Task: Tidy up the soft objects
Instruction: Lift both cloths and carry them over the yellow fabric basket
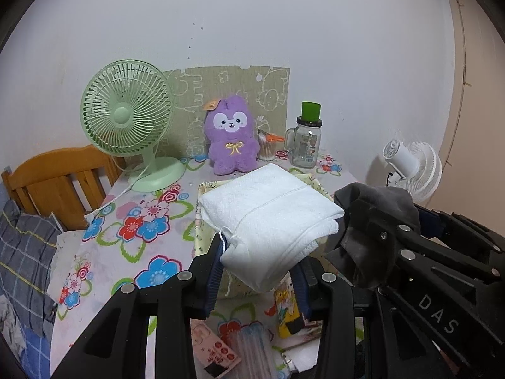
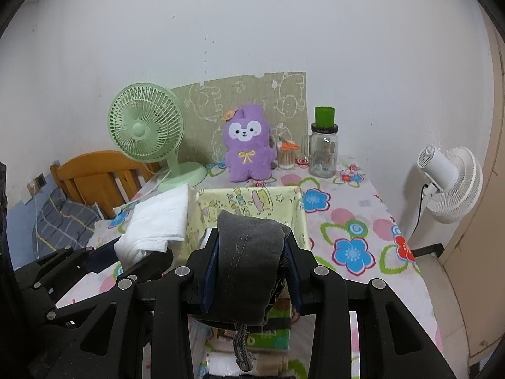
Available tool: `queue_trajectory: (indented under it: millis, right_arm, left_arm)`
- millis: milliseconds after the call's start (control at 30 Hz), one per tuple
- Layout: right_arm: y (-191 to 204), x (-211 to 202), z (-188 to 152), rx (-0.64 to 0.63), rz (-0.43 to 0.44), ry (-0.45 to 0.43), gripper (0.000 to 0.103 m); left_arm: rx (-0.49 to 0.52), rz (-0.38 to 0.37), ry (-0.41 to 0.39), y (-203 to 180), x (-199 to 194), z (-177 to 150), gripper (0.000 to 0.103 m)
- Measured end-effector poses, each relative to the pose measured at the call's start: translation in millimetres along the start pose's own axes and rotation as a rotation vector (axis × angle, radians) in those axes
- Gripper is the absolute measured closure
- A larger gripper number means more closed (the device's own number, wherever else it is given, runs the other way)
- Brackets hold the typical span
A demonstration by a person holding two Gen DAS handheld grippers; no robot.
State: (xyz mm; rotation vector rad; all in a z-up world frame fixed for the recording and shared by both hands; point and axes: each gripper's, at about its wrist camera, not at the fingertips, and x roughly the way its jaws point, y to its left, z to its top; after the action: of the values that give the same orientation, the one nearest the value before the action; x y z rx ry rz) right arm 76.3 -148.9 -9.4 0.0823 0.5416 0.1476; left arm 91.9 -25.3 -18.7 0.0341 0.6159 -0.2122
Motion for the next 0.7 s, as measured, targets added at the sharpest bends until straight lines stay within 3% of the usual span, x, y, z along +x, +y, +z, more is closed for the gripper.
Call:
queue_trajectory:
  millis: [700]
  right_arm:
    - [-9.1,45.8,28.5,0.037,0.014,0.013,0.063]
  left_arm:
    - [-0.037,-0.019,0.034,9.7,43.4,28.7,0.063]
